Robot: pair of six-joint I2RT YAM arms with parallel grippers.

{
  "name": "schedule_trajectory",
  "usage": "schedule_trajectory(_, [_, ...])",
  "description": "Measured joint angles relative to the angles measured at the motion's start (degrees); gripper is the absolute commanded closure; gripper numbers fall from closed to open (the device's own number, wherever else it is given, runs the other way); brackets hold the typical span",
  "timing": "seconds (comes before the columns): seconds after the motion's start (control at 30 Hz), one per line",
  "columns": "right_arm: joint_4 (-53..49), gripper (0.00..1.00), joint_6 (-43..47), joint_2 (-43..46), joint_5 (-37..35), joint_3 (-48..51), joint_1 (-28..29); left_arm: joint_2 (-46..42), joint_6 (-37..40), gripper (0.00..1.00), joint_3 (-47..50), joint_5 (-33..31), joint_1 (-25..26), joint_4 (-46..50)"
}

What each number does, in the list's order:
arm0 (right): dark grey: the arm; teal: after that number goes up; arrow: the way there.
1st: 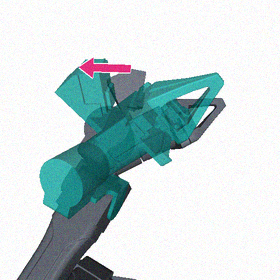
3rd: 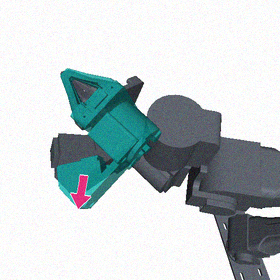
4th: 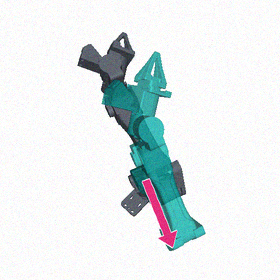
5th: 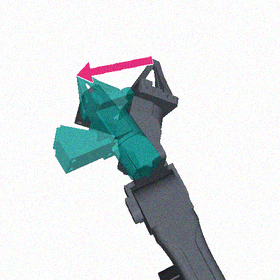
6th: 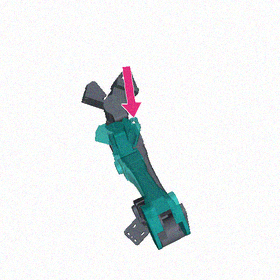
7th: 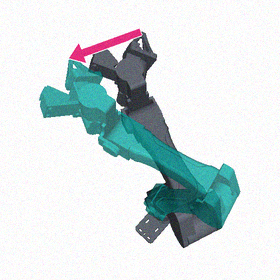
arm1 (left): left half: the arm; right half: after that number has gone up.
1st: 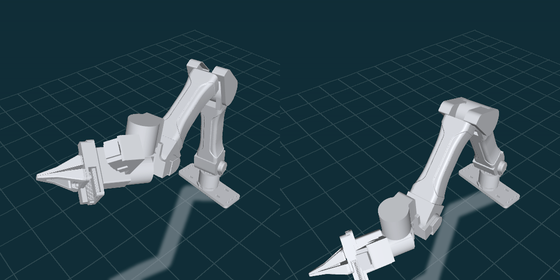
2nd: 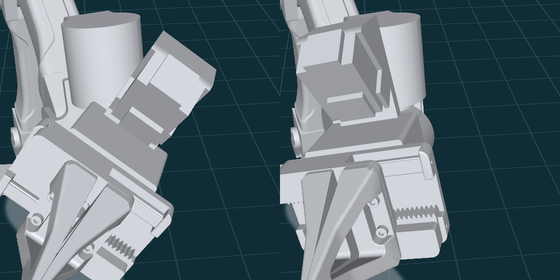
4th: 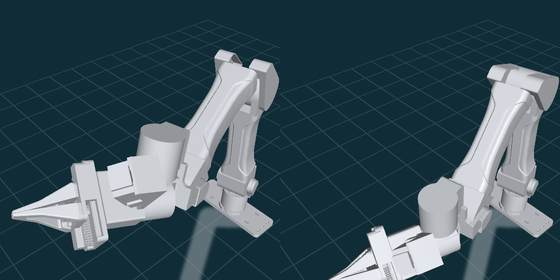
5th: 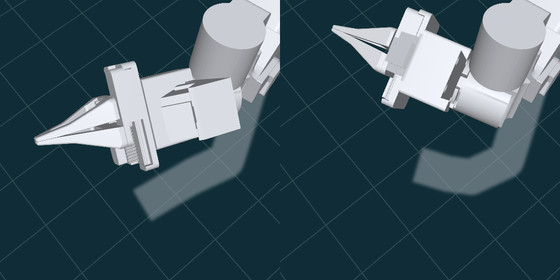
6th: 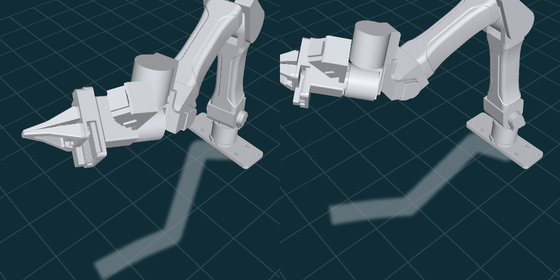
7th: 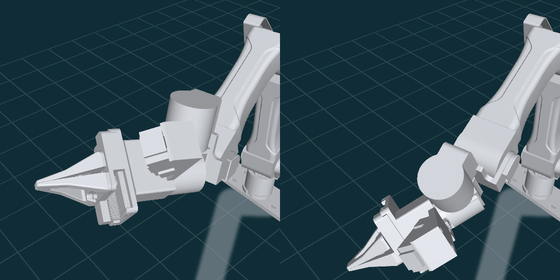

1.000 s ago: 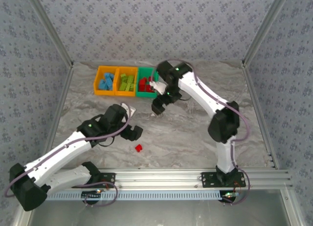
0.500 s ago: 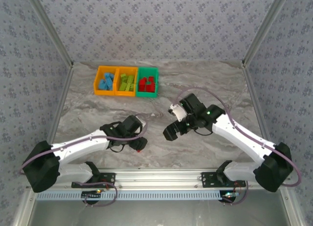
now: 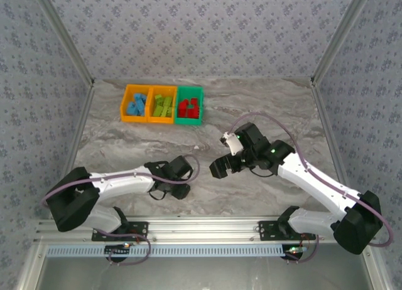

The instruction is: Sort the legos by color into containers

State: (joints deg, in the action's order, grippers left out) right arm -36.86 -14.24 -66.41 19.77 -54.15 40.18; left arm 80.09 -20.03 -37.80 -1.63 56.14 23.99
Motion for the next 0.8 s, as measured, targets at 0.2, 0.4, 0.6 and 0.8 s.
schedule_trajectory(0.2, [0.52,0.00,-0.74,-0.17,-0.02,0.00,0.33,-0.11,-0.42,0.77,-0.15,-1.05,0.50,0.42])
schedule_trajectory(0.4, [3.78,0.00,-3.37,2.03,-3.45,1.07,1.84,-3.06,3.78,0.82,-6.75,-2.56,-1.73,-0.57])
schedule_trajectory(0.6, [6.84,0.00,-4.72,7.30,-10.60,2.91,1.81,3.48,9.77,0.82,-17.73,-4.94,-12.90,-11.85])
schedule_trajectory(0.8, [8.20,0.00,-5.01,9.16,-13.62,3.93,1.16,21.33,14.25,0.81,-31.32,-7.26,-20.52,-19.47])
